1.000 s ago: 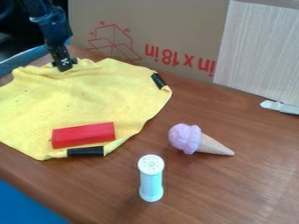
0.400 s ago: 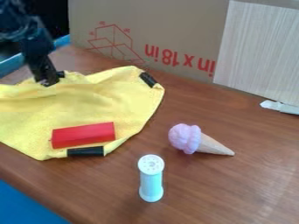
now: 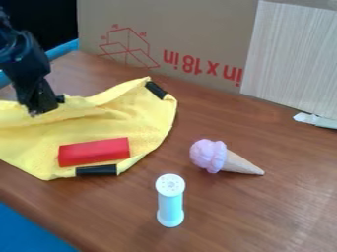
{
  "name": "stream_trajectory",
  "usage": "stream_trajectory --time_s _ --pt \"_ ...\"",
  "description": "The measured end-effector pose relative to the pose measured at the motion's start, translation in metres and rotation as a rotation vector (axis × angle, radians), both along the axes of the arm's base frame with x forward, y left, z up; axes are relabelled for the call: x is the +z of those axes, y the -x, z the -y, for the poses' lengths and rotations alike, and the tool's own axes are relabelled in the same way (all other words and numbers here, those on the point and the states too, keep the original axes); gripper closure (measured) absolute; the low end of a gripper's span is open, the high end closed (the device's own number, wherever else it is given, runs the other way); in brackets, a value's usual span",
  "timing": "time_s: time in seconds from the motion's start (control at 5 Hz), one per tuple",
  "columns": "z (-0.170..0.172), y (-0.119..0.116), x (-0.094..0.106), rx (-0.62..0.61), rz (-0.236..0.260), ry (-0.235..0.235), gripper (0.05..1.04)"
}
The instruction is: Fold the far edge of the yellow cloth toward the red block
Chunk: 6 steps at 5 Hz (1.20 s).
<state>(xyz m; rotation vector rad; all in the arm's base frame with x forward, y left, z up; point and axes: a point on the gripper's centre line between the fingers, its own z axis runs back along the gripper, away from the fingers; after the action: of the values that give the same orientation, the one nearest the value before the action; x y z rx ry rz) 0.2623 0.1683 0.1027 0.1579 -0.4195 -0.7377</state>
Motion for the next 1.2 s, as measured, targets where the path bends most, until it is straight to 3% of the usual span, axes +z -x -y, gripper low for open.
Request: stream_trajectory --time_s 0.4,1.0,1.2 --pt "0.023 0.022 -0.002 -0.050 -0.005 -0.012 1.009" --pt "0.066 0.030 0.005 -0.149 -0.037 -0.001 1.009" --pt "0.071 0.038 0.003 -0.177 -0.026 0.003 1.009"
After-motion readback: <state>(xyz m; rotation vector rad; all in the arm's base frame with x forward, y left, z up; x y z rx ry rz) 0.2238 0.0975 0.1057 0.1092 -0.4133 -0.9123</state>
